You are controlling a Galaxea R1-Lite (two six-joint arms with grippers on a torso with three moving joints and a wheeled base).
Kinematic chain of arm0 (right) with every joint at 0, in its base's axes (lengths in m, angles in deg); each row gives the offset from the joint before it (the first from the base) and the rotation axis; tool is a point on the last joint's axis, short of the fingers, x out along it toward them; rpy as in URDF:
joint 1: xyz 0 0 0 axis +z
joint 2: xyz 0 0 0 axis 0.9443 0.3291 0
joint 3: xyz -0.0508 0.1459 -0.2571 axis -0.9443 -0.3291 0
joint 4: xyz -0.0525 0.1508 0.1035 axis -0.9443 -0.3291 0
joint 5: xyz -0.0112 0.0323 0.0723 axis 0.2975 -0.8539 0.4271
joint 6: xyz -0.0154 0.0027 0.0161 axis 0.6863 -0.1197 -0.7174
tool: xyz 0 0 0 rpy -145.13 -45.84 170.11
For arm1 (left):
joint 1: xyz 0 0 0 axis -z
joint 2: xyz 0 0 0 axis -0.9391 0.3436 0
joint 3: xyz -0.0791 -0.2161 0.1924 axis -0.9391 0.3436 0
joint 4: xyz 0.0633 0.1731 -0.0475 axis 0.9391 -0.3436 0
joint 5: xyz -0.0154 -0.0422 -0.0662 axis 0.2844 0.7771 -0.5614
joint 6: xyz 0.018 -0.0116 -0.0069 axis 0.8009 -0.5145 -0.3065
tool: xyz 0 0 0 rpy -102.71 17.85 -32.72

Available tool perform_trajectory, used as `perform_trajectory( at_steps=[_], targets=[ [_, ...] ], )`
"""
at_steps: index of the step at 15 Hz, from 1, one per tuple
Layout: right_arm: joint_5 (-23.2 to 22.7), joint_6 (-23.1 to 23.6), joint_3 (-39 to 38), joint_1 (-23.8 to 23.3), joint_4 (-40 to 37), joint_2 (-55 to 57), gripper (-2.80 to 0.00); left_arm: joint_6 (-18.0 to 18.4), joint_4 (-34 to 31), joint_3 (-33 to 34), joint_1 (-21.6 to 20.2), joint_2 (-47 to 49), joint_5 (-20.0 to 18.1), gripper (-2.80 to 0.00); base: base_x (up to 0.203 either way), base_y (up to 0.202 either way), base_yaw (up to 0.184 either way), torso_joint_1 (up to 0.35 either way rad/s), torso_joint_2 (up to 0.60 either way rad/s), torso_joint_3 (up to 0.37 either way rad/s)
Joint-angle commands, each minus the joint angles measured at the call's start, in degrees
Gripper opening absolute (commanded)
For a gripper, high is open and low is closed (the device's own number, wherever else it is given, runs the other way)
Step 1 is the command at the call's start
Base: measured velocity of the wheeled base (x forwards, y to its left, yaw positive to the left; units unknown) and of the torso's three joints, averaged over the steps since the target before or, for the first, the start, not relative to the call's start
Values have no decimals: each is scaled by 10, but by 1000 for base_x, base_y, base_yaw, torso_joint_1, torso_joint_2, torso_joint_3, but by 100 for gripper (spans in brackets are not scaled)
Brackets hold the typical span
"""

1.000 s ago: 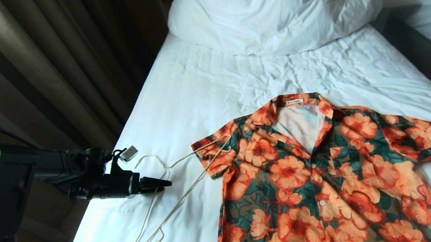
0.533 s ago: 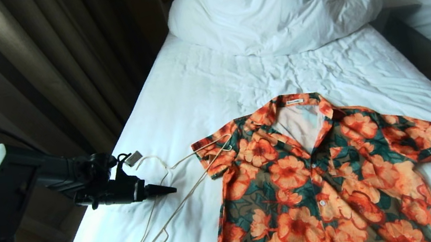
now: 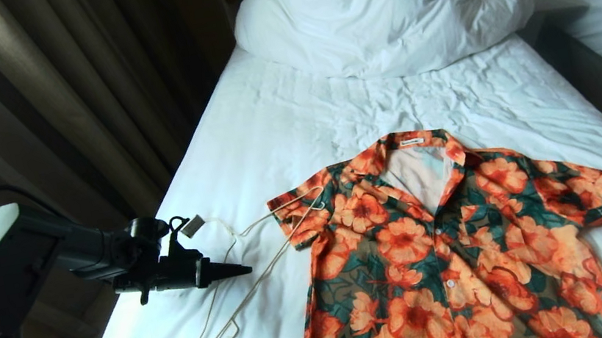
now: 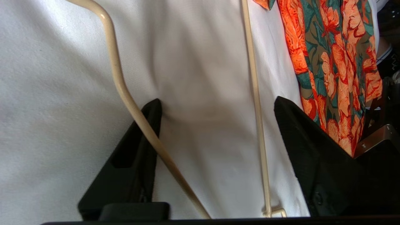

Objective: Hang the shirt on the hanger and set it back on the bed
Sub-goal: Lift the shirt and hanger

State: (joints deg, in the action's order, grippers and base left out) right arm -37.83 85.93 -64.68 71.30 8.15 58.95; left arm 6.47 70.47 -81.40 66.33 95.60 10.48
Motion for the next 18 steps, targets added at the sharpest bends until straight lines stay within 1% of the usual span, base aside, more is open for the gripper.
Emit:
perform_trajectory(
  at_steps=[1, 5, 6, 8, 10, 12, 14, 16, 18],
  targets=[
    [0, 0, 0, 0, 0, 0, -280, 1, -2, 0, -1, -1, -4, -280, 0, 0, 0, 0, 0, 0],
    [0, 0, 0, 0, 0, 0, -280, -1, -5, -5, -3, -5, -3, -280, 0, 0, 0, 0, 0, 0],
    [0, 0, 0, 0, 0, 0, -280, -6, -7, -5, -4, -14, -3, -280, 0, 0, 0, 0, 0, 0],
    [0, 0, 0, 0, 0, 0, -280, -34, -35, -7, -3, -51, -3, -280, 0, 0, 0, 0, 0, 0],
    [0, 0, 0, 0, 0, 0, -280, -55, -73, -6, -1, -96, -3, -280, 0, 0, 0, 0, 0, 0],
    [0, 0, 0, 0, 0, 0, -280, -61, -121, 5, -1, -154, -3, -280, 0, 0, 0, 0, 0, 0],
    [0, 0, 0, 0, 0, 0, -280, -62, -155, 26, -2, -225, 3, -280, 0, 0, 0, 0, 0, 0],
    [0, 0, 0, 0, 0, 0, -280, -64, -178, 61, -2, -303, 17, -280, 0, 0, 0, 0, 0, 0],
    [0, 0, 0, 0, 0, 0, -280, -70, -206, 100, 3, -377, 42, -280, 0, 0, 0, 0, 0, 0]
  ],
)
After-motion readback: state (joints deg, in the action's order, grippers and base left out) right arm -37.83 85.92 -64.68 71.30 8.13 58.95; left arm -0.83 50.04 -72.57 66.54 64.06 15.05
